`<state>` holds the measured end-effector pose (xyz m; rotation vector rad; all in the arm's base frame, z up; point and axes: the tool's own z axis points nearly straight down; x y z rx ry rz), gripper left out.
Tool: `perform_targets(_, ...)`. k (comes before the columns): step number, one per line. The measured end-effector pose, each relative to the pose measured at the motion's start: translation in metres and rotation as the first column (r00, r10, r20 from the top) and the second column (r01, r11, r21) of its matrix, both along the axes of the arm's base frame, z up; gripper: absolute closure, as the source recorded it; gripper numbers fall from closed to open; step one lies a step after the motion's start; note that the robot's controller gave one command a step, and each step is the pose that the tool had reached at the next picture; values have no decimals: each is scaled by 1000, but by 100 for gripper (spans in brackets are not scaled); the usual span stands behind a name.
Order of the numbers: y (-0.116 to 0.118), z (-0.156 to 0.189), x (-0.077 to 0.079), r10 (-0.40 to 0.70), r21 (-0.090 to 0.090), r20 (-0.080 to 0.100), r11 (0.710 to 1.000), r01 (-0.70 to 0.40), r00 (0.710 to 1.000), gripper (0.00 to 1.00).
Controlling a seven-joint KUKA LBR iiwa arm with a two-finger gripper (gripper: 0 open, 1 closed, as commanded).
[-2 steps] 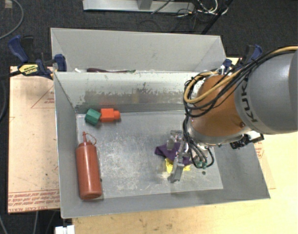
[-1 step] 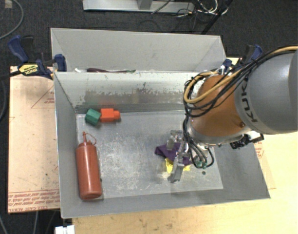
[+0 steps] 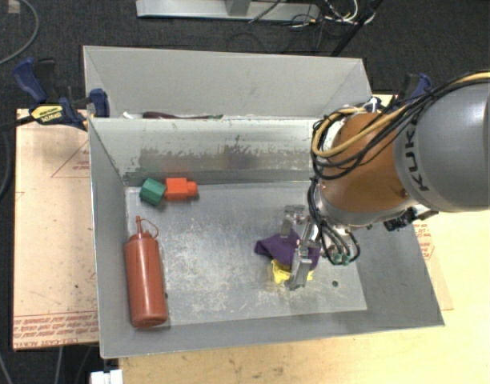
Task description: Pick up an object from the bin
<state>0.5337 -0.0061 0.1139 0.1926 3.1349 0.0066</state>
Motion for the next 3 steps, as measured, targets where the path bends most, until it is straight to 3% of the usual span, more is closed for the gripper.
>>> perform_targets(1, -12, -28, 18, -138, 0, 0, 990, 138, 990, 100)
perform_targets(2, -12, -28, 18, -138, 0, 0, 990, 138, 990, 100)
perform_targets(3, 0, 95, 25, -136, 1, 2, 991, 136, 991, 100)
